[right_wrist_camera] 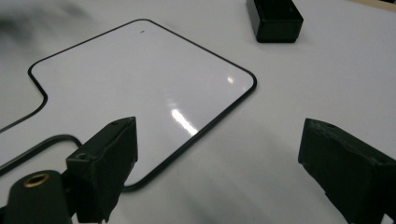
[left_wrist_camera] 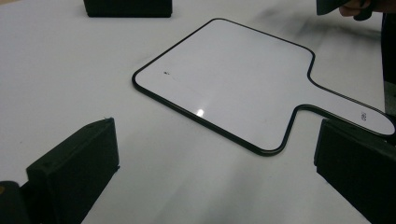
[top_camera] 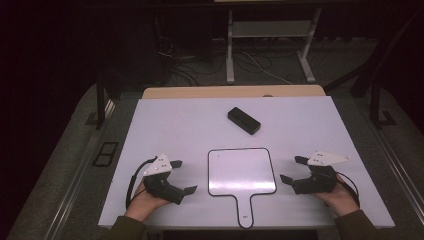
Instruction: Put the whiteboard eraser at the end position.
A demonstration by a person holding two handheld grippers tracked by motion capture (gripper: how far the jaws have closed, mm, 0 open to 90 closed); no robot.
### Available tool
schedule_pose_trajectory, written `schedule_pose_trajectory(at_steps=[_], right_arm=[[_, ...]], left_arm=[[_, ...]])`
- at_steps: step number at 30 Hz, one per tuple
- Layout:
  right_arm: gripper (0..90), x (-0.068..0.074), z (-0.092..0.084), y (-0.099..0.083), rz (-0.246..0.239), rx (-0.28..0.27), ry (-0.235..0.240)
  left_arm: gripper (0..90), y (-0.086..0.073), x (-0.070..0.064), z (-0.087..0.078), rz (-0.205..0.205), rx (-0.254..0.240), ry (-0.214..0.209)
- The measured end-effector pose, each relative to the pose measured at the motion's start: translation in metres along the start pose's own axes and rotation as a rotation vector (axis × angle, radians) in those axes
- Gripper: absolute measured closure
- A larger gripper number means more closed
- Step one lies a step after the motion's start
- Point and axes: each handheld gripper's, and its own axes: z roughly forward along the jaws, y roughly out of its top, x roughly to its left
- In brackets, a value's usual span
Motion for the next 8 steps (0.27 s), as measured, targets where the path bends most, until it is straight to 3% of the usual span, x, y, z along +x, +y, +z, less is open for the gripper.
schedule_pose_trajectory(at_steps=[8], right_arm=[[10.7,-0.0052,-0.0077,-0.0108,0.02,-0.001,-0.015]], left_arm=[[0.0,-0.0007,0.0009,-0.0004,0.001,0.009,0.011]])
